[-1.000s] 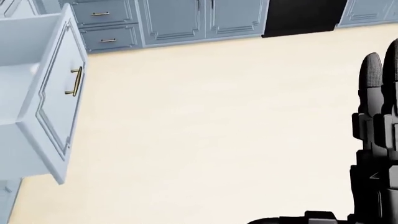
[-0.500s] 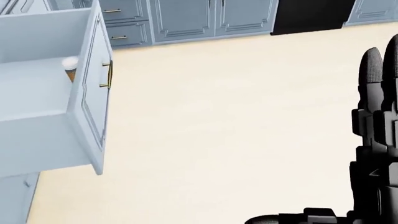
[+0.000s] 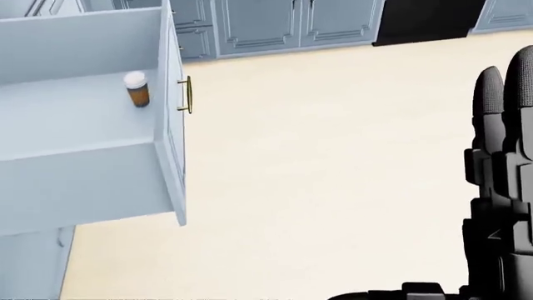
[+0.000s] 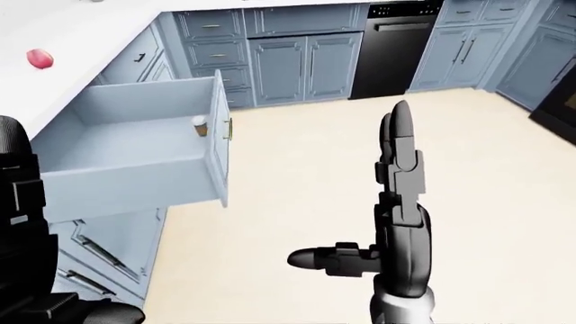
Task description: Close the right drawer.
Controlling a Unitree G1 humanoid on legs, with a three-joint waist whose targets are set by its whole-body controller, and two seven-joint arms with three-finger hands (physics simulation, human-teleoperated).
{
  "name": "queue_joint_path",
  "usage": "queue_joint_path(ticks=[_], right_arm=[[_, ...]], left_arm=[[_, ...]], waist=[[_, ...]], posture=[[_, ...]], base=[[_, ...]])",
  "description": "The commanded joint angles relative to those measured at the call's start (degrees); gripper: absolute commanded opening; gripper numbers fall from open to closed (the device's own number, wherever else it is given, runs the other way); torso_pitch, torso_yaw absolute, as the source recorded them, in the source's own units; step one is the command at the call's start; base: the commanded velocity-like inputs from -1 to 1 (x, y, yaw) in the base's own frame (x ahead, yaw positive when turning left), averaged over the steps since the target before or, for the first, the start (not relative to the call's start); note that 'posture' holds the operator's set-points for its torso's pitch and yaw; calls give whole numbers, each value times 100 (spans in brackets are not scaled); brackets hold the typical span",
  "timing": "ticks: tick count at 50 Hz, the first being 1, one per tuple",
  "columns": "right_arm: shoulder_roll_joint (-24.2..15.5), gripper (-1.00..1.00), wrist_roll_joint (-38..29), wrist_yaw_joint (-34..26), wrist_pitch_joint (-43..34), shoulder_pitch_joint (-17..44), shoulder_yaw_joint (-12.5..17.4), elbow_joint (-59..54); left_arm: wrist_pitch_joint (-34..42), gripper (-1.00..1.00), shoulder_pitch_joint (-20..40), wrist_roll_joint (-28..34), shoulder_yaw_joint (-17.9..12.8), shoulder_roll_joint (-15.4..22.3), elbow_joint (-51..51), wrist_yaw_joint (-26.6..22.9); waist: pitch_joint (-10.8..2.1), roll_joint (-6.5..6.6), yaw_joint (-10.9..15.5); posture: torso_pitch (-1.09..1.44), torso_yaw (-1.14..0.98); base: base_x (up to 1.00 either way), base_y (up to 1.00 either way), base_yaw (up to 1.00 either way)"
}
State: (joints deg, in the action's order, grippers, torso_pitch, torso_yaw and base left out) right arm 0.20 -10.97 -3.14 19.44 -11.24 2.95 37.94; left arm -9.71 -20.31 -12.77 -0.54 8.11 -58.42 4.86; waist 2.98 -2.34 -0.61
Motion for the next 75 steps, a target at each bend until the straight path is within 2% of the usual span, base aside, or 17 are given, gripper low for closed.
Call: queue_joint_path(ticks=[1,8,11,13,14,22,27,28,35,39,44,52,57,58,66,74,75], right_arm=[[10,100,21,33,107,31,-3,167],[18,100,2,62,184,-29,-23,132],[17,100,3,63,205,-39,-26,123],[13,100,10,63,175,-9,-16,109],[9,100,7,61,173,5,-11,99],[20,100,-7,78,184,-23,-7,101],[22,100,3,66,192,-49,-18,131],[20,100,21,67,165,-37,2,146],[28,100,40,41,134,-50,25,186],[22,100,48,37,113,-16,45,172],[31,100,27,71,127,-3,68,155],[41,100,51,68,182,-40,113,151],[39,100,-42,114,188,-2,108,86],[39,100,-65,120,203,-15,98,83],[26,100,-199,177,246,6,20,-31],[9,100,-206,167,187,27,18,28],[4,100,-189,156,165,42,24,33]], left_arm=[[-97,100,17,-9,-51,28,-157,-38],[-84,100,23,-12,-15,86,-157,13],[-99,100,10,-10,-3,95,-157,18],[-93,100,12,-3,4,87,-157,6],[-90,100,12,-3,-1,80,-157,-1],[-85,100,23,-8,-22,71,-157,-1],[-76,100,30,-28,-46,75,-157,8],[-81,100,28,-18,-36,80,-157,13],[-82,100,39,-24,-14,166,-157,110],[-73,100,36,-17,-29,108,-157,52],[-71,100,28,-4,-36,60,-157,1],[-65,100,32,6,-39,41,-157,-13],[-58,100,47,17,-13,90,-157,41],[-61,100,46,16,-11,95,-157,45],[-76,100,28,17,-9,87,-157,33],[-93,100,25,8,-22,98,-157,46],[-85,100,27,5,-22,105,-157,56]], waist=[[-33,64,-50],[-4,169,8],[5,469,-12],[-151,937,39],[-24,590,82],[3,286,54],[-40,-129,22],[-25,67,-57],[1,191,10],[-107,775,5],[93,437,30],[-87,267,133],[-140,-166,243],[-63,59,195],[-264,220,103],[-34,657,71],[1,483,124]], posture=[[0,0],[0,0],[0,0],[0,0],[0,0],[0,0],[0,0],[0,0],[0,0],[0,0],[0,0],[0,0],[0,0],[0,0],[0,0],[0,0],[0,0]], base=[[0,26,0],[0,26,0],[0,26,0],[0,25,0],[0,25,0],[0,26,0],[0,25,0],[0,25,0],[0,25,0],[0,25,0],[0,20,0],[0,0,0],[0,0,0],[0,0,0],[1,0,0],[11,0,0],[12,0,0]])
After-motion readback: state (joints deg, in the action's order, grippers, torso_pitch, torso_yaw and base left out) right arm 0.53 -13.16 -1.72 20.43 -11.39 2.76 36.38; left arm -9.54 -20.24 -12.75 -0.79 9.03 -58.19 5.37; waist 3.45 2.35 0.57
